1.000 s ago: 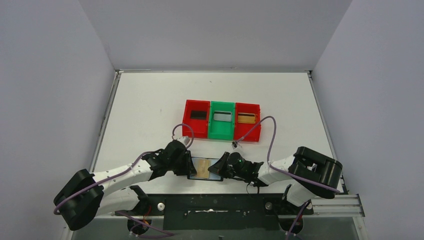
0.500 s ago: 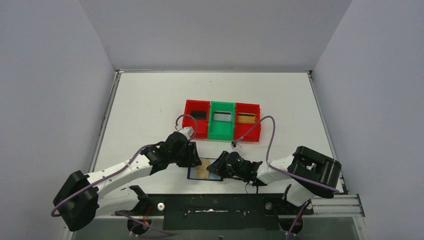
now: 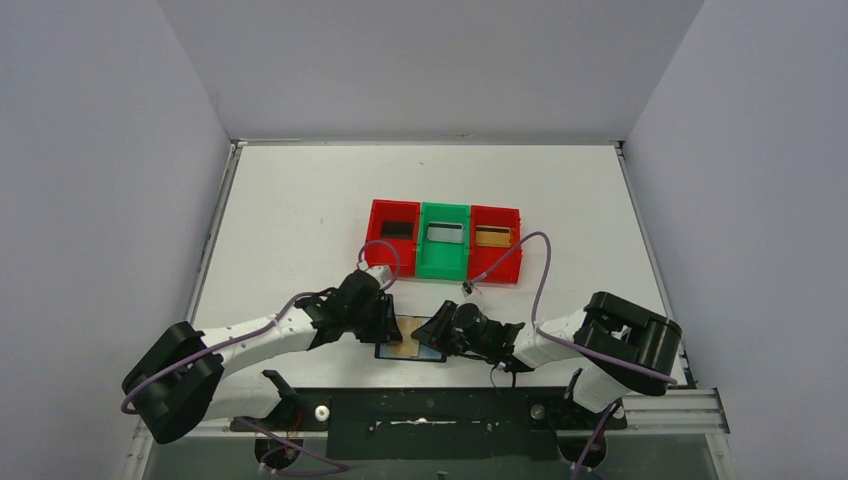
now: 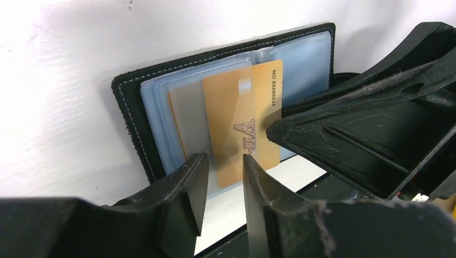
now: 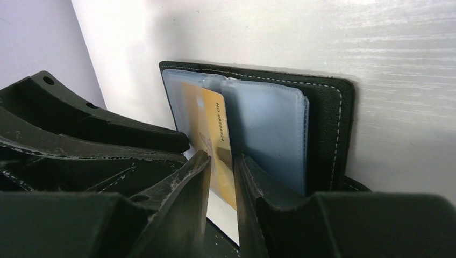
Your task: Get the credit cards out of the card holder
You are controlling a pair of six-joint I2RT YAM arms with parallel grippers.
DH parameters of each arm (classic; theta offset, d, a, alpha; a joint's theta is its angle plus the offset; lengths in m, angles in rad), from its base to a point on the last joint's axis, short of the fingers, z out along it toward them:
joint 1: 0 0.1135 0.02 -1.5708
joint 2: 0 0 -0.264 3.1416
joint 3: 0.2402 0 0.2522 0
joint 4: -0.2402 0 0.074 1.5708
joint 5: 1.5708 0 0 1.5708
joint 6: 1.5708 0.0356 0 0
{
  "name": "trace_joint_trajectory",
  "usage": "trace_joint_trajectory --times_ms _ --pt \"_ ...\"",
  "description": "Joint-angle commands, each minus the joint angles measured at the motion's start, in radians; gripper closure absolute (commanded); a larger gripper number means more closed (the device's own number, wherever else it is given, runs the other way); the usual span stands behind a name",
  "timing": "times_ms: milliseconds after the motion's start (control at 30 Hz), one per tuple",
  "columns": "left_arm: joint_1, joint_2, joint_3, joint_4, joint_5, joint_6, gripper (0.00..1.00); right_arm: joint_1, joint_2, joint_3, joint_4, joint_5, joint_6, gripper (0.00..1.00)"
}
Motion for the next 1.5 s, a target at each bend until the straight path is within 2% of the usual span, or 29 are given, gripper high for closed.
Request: trace_joint_trajectory --times_ms 0,133,333,433,733,900,1000,1233,1367,1467 --pt "-0.003 -0.001 -0.039 -0.005 -0.018 -0.012 0.72 -0.008 0.021 -0.011 0.101 0.008 -0.009 0.75" --pt "-0.003 -0.010 -0.050 -0.023 -0.035 -0.014 0.75 -0.009 0.027 -0.013 0.119 0.009 -0.008 0.80" --pt "-0.003 -0.029 -0.050 -0.042 -0.060 -0.022 0.77 -0.008 -0.004 -0.035 0.075 0.046 0.010 0.95" --pt "-0.003 -0.040 -0.042 -0.059 -0.079 -0.022 0.77 -0.010 -0.034 -0.044 0.037 0.071 0.023 0.99" --pt "-0.003 -0.054 -0.001 -0.098 -0.125 -0.011 0.76 -0.008 -0.055 -0.042 -0.014 0.086 0.025 1.00" --pt "-0.003 -0.082 0.062 -0.098 -0.125 0.001 0.61 -0.009 -0.032 -0.022 -0.021 0.075 0.017 1.00" --pt "-0.003 -0.108 0.102 -0.078 -0.115 0.014 0.57 -0.008 -0.024 -0.009 -0.048 0.073 0.017 1.00" --pt "-0.003 -0.132 0.046 0.112 -0.015 -0.016 0.56 -0.011 -0.042 -0.001 -0.120 0.094 0.024 0.99" --pt "-0.003 -0.081 -0.017 0.173 0.023 -0.061 0.57 -0.014 -0.042 -0.007 -0.115 0.087 0.027 0.98" --pt "-0.003 -0.016 -0.044 0.179 0.041 -0.083 0.62 -0.018 -0.043 -0.008 -0.109 0.085 0.023 0.97"
